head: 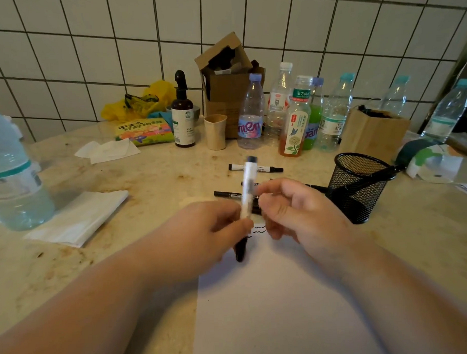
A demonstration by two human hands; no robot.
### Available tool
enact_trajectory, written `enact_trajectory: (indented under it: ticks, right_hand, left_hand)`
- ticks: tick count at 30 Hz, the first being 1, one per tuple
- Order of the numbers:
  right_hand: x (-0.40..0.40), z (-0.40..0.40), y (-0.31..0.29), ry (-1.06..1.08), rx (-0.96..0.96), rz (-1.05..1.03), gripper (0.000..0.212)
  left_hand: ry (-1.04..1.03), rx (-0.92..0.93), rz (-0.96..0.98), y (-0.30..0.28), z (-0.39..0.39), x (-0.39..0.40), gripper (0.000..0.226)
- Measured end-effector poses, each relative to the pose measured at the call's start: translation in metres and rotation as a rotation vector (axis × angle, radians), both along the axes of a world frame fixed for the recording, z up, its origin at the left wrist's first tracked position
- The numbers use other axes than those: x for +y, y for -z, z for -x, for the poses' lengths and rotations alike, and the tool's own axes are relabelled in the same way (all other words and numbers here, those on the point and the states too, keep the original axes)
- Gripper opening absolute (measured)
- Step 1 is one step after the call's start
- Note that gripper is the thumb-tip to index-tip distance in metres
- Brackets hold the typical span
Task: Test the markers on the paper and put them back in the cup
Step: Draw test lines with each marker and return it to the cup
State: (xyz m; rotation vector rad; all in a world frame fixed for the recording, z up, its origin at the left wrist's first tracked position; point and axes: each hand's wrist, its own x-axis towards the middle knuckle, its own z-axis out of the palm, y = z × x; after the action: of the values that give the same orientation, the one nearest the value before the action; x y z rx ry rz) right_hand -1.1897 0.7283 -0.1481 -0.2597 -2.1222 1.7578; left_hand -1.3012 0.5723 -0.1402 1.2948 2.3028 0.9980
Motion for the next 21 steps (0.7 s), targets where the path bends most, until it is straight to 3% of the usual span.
enact_trajectory:
  ticks: [4,10,15,18,21]
  right_hand:
    - [-0.004,-0.0022,-0.0042,-0.038,-0.004,0.151,0.031]
    - [-0.0025,-0.0007,-0.0103,0.063,0.075,0.371,0.024]
    - [-0.0036,-0.0006,-0.0093,0.015,0.056,0.359,0.026]
    - [-0.0009,-0.0008,-0.0088,0.024,0.06,0.311,0.024]
    - [-0.0014,-0.0028,-0.0104,0.01,0.094,0.181,0.02]
  left_hand:
    - [0.117,0.036,0.024,-0.0015,-0.0028,-0.0016,0.022]
    - [-0.012,0.135,0.005,-0.0015,0.0035,-0.0007,0.023]
    - [-0.029,0.189,-0.089,-0.004,0.0009,-0.0013,0.013]
    - [0.028,0.279,-0.032,-0.0045,0.0012,-0.0026,0.019]
    - [0.121,0.232,0.043,-0.0094,0.0056,-0.0062,0.024]
